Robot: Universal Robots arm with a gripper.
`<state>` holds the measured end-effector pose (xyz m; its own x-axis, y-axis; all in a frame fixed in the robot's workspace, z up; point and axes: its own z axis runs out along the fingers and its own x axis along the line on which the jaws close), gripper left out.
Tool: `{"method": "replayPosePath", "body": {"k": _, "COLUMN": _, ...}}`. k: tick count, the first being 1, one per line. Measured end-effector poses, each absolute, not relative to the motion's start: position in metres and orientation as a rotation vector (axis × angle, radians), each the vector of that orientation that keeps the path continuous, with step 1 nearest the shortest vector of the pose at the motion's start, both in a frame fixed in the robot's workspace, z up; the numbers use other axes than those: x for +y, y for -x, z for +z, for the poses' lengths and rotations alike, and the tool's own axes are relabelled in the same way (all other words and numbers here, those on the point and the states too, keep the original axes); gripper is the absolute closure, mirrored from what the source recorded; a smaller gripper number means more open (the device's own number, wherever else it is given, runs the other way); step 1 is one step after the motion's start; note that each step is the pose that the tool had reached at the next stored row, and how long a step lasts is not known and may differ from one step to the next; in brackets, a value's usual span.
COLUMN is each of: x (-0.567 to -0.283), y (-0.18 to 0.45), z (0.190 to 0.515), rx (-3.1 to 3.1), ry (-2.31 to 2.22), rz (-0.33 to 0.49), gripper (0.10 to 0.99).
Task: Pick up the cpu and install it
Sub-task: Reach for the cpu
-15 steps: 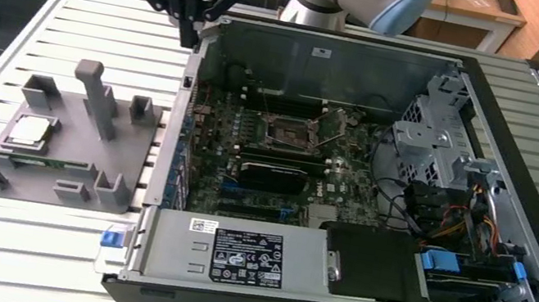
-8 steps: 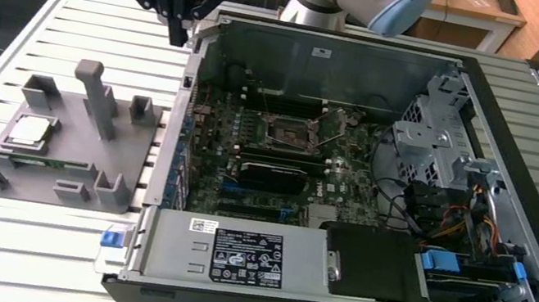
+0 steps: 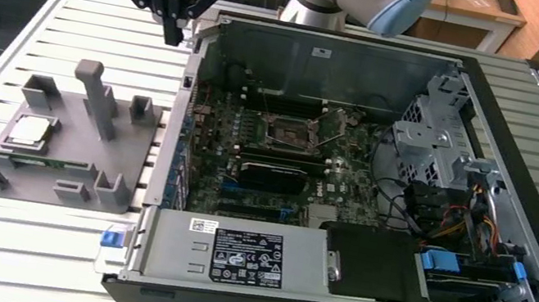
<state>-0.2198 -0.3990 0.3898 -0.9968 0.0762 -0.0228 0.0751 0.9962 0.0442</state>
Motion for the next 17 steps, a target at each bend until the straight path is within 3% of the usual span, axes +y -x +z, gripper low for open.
{"method": "replayPosePath", "body": {"k": 17, "x": -0.399, "y": 0.288, "z": 0.385, "rx": 3.120, "ry": -0.118, "rz": 0.067, "gripper": 0.980}}
